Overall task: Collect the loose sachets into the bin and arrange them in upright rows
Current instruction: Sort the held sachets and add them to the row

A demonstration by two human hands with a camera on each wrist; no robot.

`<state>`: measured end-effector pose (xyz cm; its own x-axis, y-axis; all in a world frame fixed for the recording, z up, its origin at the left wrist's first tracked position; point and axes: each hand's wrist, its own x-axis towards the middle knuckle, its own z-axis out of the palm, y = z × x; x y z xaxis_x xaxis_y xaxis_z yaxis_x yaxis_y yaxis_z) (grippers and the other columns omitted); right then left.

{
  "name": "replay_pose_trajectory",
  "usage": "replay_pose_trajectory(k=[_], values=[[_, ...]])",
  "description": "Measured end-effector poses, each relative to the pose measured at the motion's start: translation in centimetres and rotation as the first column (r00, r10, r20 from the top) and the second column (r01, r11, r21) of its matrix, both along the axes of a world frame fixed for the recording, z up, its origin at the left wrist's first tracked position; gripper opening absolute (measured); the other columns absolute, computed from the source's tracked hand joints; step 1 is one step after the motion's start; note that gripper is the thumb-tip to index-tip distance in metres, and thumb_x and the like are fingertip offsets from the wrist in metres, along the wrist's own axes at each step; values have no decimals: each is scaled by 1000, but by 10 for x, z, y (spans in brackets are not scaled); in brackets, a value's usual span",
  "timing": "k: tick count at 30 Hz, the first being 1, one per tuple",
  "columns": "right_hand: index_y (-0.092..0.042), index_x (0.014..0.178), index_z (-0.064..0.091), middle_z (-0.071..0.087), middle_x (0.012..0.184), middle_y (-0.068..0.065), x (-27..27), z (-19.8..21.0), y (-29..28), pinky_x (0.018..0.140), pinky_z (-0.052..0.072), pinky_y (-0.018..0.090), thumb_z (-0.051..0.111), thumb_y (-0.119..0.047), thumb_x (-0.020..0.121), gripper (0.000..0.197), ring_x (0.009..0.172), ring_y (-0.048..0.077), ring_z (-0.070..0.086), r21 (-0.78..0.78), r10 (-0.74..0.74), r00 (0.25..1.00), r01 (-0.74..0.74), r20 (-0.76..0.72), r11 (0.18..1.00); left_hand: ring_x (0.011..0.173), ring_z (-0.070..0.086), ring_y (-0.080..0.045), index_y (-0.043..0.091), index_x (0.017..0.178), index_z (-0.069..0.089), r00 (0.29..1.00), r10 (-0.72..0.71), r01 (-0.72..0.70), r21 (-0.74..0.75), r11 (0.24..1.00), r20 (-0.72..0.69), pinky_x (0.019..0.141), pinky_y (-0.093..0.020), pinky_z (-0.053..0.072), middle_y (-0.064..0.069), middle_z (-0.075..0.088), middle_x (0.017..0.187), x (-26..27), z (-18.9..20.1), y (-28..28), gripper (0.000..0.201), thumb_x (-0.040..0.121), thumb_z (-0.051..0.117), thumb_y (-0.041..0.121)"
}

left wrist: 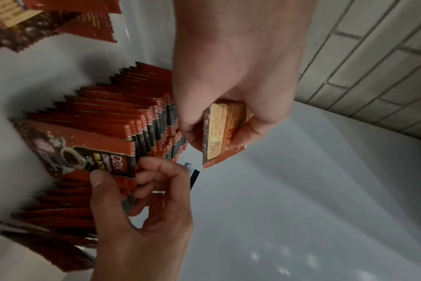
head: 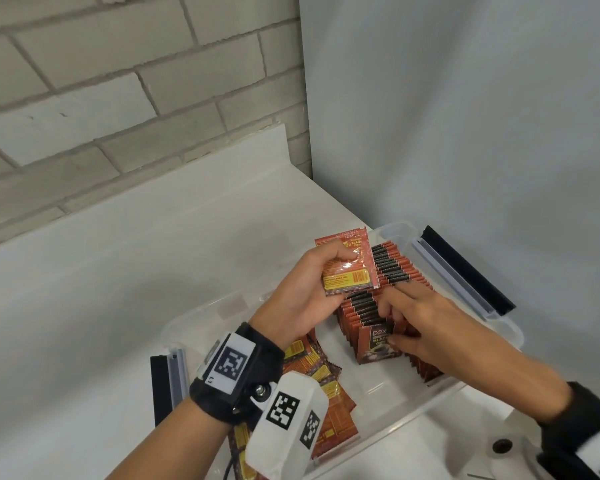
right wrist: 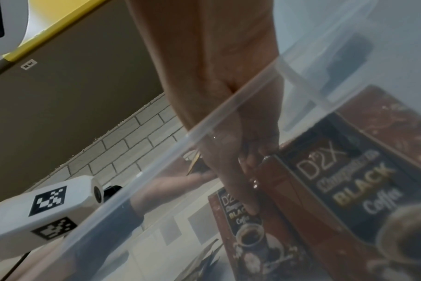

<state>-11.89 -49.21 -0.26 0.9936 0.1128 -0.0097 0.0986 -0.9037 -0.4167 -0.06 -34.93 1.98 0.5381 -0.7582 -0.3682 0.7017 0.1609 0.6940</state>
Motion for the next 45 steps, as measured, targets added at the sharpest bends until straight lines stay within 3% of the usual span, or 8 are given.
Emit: replay_pose_trajectory(k=[9,18,24,32,35,37,40,45], values=[[-32,99,50,49,89,-18,-2,15,-2,71,40,8,75,-31,79,33,83,-4,48,204,-109,982,139,-154,969,85,64,-16,10,100,56,998,-42,43,-26,999,41,81,-28,48,-4,68,86,0,-1,1,24,77,58,13],[-23,95,70,67,85,2,7,27,3,75,54,33,71,-29,73,24,76,23,61,776,-271,962,152,26,612,86,64,-12,11,101,62,973,-176,189,-79,979,150,81,-24,51,-3,67,91,-8,5,0,17,86,60,20],[-31,91,73,70,91,-5,2,33,-10,83,52,32,70,-33,82,9,87,22,65,734,-313,904,0,290,679,112,52,-24,12,130,50,975,-154,156,0,988,159,87,-31,47,-11,60,118,-6,4,-4,102,54,63,80],[-30,100,73,67,109,-6,-4,24,-19,92,51,26,64,-29,86,17,109,17,62,726,-293,921,15,258,688,84,64,-13,-3,116,61,937,-284,262,127,957,202,76,-22,55,-8,70,97,-4,0,-2,39,84,60,20],[-24,116,63,68,106,-7,-8,24,-19,87,48,16,69,-13,85,34,100,9,64,857,-324,935,45,145,514,78,66,-12,2,109,63,952,-212,197,89,976,219,67,-18,54,-6,70,91,0,2,2,30,82,61,15],[-28,120,58,68,109,-3,-12,26,-19,86,50,18,77,-32,76,48,100,13,64,912,-243,969,71,32,405,85,68,-16,5,110,63,961,-157,140,88,986,228,73,-21,55,-10,70,97,0,3,4,33,78,65,14],[-32,107,64,70,107,2,-13,27,-17,82,53,21,81,-51,62,52,98,16,67,908,-173,982,135,-71,397,95,68,-22,2,119,58,954,-173,152,105,983,245,81,-28,56,-12,70,106,-2,7,6,43,76,66,9],[-19,83,70,73,85,7,-8,34,-19,71,54,19,75,-28,70,16,78,19,70,857,-279,958,193,-61,477,94,68,-19,4,103,60,863,-305,222,239,945,403,88,-30,55,-8,70,100,-3,20,17,32,74,69,14]])
